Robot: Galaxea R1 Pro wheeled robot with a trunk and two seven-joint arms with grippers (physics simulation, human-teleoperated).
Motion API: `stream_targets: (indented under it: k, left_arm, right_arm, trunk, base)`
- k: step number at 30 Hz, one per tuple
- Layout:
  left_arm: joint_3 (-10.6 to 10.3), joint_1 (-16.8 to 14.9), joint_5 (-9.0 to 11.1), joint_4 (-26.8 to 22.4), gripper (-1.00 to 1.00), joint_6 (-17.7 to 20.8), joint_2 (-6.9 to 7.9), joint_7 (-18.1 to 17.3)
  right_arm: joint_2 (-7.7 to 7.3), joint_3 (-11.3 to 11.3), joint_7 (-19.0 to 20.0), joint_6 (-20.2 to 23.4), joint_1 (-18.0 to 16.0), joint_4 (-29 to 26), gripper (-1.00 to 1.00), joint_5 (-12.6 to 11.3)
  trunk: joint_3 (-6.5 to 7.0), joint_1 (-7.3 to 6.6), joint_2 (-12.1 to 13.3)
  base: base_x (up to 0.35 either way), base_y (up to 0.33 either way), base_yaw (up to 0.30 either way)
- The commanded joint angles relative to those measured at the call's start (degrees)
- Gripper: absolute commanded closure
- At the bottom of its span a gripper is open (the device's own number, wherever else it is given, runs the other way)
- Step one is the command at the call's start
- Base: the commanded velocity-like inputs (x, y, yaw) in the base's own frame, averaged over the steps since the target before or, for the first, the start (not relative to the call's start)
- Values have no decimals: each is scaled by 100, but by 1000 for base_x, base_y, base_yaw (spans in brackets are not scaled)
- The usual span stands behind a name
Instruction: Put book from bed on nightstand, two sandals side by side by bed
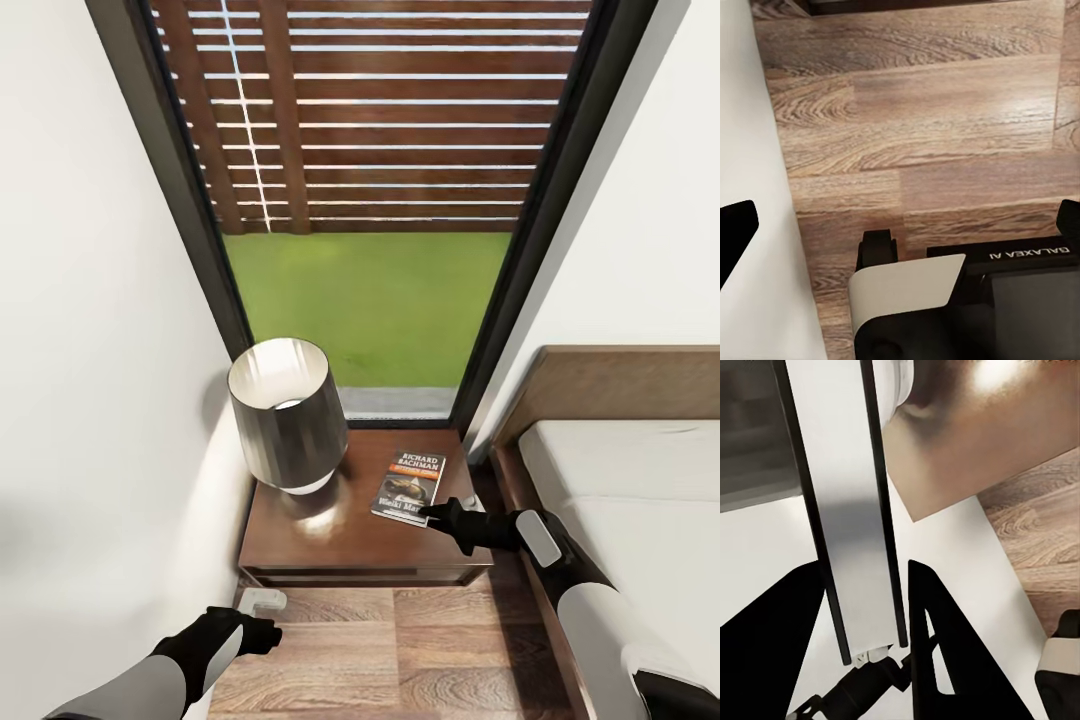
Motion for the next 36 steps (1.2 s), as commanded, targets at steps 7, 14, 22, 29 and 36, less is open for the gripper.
stream_targets:
  k: [7, 14, 22, 29, 36]
  left_arm:
    - [-49, -5, 46, -10, -100, 32, 4, -1]
    - [-49, -3, 47, -11, -100, 26, 0, -1]
    - [-49, -2, 48, -20, -100, 24, -3, -4]
    - [-49, 0, 48, -25, -100, 23, -2, -2]
    - [-47, 1, 48, -27, -100, 23, 0, -1]
  right_arm:
    - [8, -29, 44, 26, -4, 0, 100, 50]
    - [9, -29, 22, 26, -9, 0, 100, 56]
    - [7, -52, -285, 25, -98, 6, 100, 38]
    - [18, -60, -385, 25, -125, 8, 100, 34]
    - [18, -64, -423, 25, -141, 9, 100, 33]
  trunk:
    - [-77, 89, -166]
    - [-77, 89, -166]
    - [-221, 265, -487]
    - [-239, 287, -527]
    - [-257, 309, -567]
  base:
    - [0, 0, 0]
    - [0, 0, 0]
    - [0, 0, 0]
    - [0, 0, 0]
    - [0, 0, 0]
